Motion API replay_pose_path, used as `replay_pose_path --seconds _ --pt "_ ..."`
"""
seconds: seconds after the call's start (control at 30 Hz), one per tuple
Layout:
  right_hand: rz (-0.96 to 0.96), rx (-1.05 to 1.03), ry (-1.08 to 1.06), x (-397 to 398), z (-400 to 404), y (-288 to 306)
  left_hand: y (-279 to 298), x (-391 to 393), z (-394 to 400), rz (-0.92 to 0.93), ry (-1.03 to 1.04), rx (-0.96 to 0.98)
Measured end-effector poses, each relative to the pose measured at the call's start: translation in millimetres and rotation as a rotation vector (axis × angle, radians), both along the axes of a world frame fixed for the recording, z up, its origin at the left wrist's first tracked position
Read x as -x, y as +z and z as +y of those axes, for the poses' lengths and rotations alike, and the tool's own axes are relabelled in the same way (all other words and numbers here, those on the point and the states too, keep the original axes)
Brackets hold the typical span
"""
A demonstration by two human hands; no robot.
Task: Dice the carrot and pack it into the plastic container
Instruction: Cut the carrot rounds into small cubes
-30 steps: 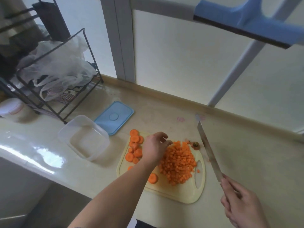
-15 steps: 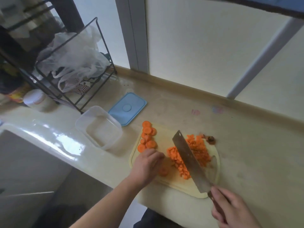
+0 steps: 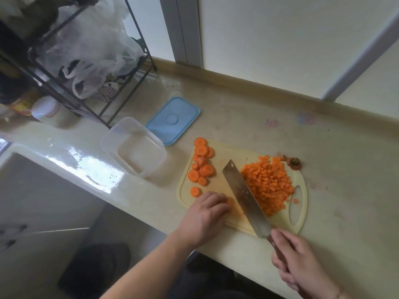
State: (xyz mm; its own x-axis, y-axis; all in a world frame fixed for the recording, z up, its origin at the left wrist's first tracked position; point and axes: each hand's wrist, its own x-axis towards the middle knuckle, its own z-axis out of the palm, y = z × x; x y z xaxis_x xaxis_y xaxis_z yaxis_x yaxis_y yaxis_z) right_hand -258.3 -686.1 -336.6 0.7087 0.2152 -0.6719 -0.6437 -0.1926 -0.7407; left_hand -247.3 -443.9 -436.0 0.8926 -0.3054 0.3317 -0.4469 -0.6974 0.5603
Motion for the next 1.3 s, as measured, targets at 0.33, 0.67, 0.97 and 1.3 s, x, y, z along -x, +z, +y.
replay_pose_path --seconds 0.33,0.67,0.97,1.3 --pt "-0.197 0.169 0.208 13.5 9.9 -2.0 -7.9 5.5 -14.1 -0.070 0.101 0.023" --pt "-0.310 0.340 0.351 16.6 8.8 12.2 -12.8 7.0 -14.3 -0.020 0.128 0.076" --pt "-0.284 0.266 0.312 5.3 11.7 8.9 -9.5 7.2 -14.7 -0.034 0.140 0.082" --pt "-0.326 0.314 0.365 10.3 13.7 15.7 -10.3 7.5 -14.6 -0.021 0.152 0.092"
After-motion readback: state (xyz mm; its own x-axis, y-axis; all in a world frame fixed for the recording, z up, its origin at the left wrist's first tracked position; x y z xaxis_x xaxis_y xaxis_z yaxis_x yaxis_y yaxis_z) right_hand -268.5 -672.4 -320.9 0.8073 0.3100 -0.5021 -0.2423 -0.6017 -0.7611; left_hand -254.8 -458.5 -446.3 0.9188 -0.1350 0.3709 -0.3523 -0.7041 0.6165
